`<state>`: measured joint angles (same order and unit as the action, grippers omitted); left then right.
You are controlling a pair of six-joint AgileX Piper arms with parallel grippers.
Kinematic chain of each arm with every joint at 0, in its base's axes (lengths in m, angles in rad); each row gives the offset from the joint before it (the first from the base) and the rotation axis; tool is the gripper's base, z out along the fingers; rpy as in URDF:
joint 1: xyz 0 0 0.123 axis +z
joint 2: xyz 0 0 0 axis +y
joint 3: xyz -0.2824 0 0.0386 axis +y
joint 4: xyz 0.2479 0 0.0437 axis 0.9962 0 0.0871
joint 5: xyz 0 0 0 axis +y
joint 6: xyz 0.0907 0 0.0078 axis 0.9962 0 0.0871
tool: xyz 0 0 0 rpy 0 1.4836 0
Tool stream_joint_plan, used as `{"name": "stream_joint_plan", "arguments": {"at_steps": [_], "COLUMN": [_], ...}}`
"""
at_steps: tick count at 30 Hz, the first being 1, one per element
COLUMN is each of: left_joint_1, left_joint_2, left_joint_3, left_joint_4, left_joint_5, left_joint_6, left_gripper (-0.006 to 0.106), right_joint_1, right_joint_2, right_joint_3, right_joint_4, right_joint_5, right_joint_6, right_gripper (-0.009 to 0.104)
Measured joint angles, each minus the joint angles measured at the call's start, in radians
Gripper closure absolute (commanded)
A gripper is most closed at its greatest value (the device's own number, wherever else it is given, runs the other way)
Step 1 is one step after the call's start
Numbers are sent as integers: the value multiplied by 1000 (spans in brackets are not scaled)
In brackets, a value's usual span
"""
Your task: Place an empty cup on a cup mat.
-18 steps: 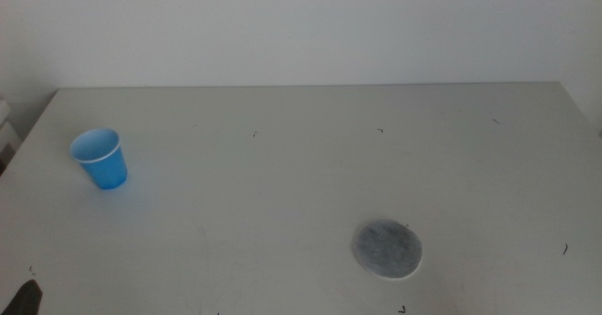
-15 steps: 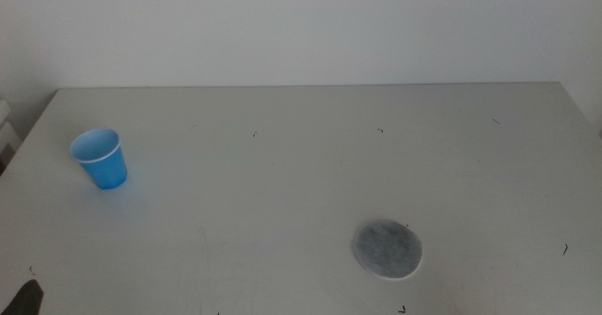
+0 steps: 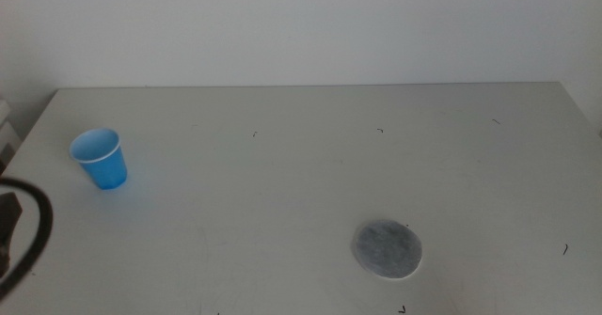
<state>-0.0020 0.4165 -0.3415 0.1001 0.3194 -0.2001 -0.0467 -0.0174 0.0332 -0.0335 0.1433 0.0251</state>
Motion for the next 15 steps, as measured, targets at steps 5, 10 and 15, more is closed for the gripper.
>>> {"name": "stream_joint_plan", "arguments": {"at_steps": [5, 10, 15], "left_joint_1": [0, 0, 0], "left_joint_2": [164, 302, 410], "left_joint_3": [-195, -412, -611], "left_joint_4": [-17, -26, -37], "left_joint_5": [153, 316, 445], "left_joint_6": [0, 0, -1], "left_gripper": [-5, -5, -5], "right_joint_1": [0, 0, 0], "right_joint_2": [0, 0, 0], "right_joint_3": [0, 0, 0], "right_joint_4": [0, 0, 0], "right_joint_5": [0, 0, 0], "right_joint_6": [0, 0, 0], "right_gripper": [1, 1, 1]}}
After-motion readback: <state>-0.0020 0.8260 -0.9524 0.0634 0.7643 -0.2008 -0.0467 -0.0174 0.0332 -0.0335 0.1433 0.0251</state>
